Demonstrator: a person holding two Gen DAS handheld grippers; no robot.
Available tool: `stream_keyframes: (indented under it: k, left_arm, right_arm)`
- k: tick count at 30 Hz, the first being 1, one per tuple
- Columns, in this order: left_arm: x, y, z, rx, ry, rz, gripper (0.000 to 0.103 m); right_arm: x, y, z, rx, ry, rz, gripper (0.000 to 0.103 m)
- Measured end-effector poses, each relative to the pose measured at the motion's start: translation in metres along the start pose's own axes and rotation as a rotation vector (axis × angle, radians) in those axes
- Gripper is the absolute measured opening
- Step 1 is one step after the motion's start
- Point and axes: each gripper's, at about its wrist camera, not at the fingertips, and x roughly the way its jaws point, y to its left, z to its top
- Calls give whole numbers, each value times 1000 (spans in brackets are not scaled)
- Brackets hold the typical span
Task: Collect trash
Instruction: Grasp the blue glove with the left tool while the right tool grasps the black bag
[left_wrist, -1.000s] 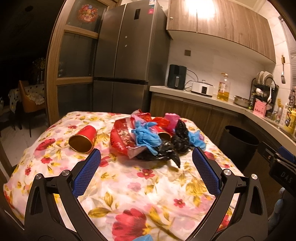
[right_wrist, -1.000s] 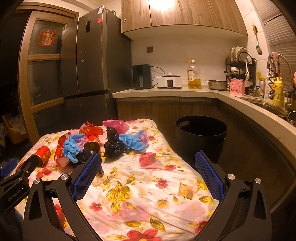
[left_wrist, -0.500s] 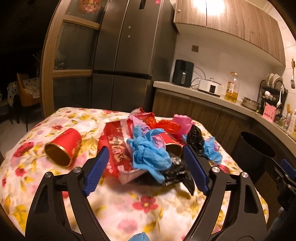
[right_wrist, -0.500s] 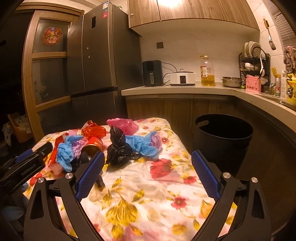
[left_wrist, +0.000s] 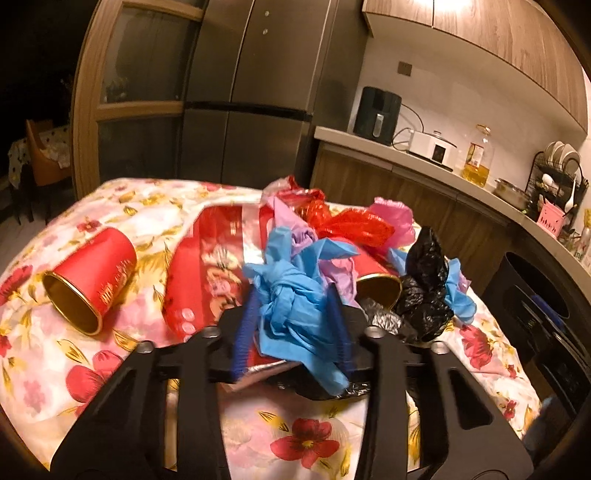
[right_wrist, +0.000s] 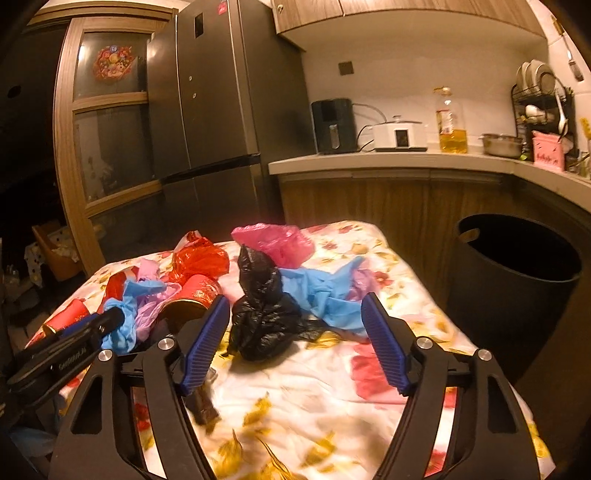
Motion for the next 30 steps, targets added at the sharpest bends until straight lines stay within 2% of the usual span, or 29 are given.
stream_keyframes:
  k: [3,5,10,19,21,30]
  left_arm:
    - [1,6,-1,-19,4,-24,15]
    - [-4,8,0,-27,-12,-41,11]
    - [-22,11,2,-41,-57,-58,7]
    - [-48,17,8,-59,-116,-64,7]
    - [-50,16,9,-61,-116,-68,7]
    - [-54,13,9,-66,-117,-73,7]
  right_arm:
    - [14,4,-1,-4,13,8,72]
    - [23,8,-2,-6,24,11,72]
    - [44,15,-5,0,57,18,72]
    - [70,18,-15,2,147,25,60]
    - [74,18,-16,6,164,28,55]
    - [74,19,-16,-6,183,75,13]
